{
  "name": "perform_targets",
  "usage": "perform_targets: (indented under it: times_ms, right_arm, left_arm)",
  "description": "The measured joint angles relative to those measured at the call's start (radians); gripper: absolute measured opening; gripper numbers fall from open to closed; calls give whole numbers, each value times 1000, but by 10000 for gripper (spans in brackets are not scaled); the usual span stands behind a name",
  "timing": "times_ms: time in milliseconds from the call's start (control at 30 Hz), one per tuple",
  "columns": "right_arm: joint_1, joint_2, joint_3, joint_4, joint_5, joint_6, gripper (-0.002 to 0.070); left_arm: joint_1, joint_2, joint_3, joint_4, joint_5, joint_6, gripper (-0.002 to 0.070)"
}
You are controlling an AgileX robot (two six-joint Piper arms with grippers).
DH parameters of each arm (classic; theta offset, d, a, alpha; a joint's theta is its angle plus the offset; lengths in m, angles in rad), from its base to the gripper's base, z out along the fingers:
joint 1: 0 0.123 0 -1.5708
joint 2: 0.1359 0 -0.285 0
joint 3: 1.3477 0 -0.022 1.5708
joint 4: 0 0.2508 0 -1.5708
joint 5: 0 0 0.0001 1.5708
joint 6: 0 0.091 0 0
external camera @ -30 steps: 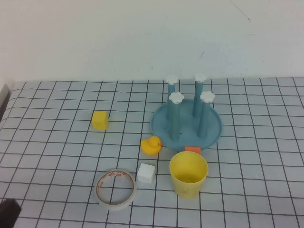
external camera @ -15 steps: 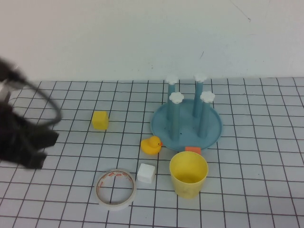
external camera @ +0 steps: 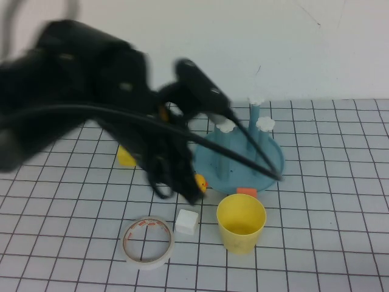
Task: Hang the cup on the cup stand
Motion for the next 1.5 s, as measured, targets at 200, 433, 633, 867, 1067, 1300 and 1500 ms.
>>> perform_targets:
  times_ms: [200,433,633,867,1067,1300,1500]
  right_arm:
    - [0,0,0,-17,19,0,-1]
    - [0,0,0,-19,19,0,-1]
    - [0,0,0,-22,26,0,-1]
    - [0,0,0,-24,34,-11,-1]
    - [0,0,0,-26,34,-15,-1]
    - [0,0,0,-26,41,-17,-1]
    - [0,0,0,-26,44,-19,-1]
  left_arm:
    - [-86,178,-107,70,38,-107,13]
    - [-97,384,-290,71,150,-219,389]
    - [-97,510,-389,67,176,-285,594]
    - [-97,568,-407,40,165,-304,535]
    - [-93,614,-407,25,158,-332,361]
    - [-66,626,-407,-8,127,-331,36]
    - [-58,587,-407,-48,117,-262,6]
